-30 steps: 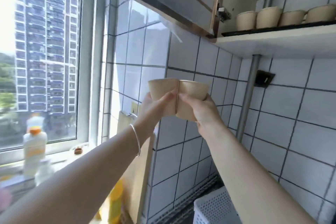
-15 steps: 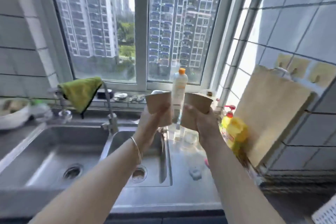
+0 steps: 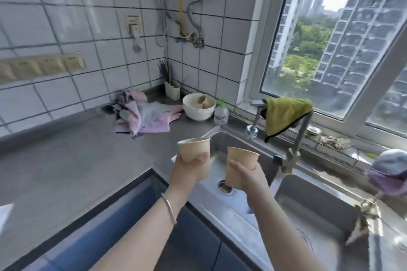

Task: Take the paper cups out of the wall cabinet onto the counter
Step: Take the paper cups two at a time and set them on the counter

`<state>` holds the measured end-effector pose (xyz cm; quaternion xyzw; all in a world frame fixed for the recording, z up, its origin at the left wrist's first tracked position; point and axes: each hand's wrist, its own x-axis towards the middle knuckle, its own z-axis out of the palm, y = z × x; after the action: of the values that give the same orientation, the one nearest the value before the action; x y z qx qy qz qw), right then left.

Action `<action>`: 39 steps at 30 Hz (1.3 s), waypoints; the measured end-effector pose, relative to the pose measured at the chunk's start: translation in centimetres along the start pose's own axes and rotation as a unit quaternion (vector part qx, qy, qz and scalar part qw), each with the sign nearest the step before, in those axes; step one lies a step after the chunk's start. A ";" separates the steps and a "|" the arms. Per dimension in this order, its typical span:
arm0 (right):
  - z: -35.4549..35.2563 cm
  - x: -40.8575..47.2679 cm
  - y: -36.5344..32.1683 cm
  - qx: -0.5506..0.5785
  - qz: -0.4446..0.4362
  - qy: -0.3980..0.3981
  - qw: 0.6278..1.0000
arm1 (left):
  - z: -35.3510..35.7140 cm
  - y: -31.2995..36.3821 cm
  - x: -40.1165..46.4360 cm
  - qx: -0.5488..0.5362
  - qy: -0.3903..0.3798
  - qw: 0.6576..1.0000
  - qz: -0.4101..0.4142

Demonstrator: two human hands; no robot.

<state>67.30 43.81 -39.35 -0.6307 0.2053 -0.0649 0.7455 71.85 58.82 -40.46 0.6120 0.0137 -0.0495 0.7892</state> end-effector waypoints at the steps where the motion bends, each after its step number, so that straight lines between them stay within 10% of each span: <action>1: 2.0 0.7 0.4 -0.010 0.003 -0.030 0.999 | -1.9 0.2 0.3 -0.001 0.032 0.999 0.001; 16: 29.3 2.0 8.8 -0.144 0.076 -0.352 0.922 | -26.6 1.8 -2.5 -0.030 0.414 0.909 0.041; 39: 60.7 10.9 17.4 -0.219 0.124 -0.442 0.861 | -54.3 2.2 14.8 -0.043 0.453 0.889 -0.047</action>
<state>97.87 98.81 -51.35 -0.7099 -0.0600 0.3601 0.6023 88.85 110.97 -53.17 0.5317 0.4008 0.1969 0.7197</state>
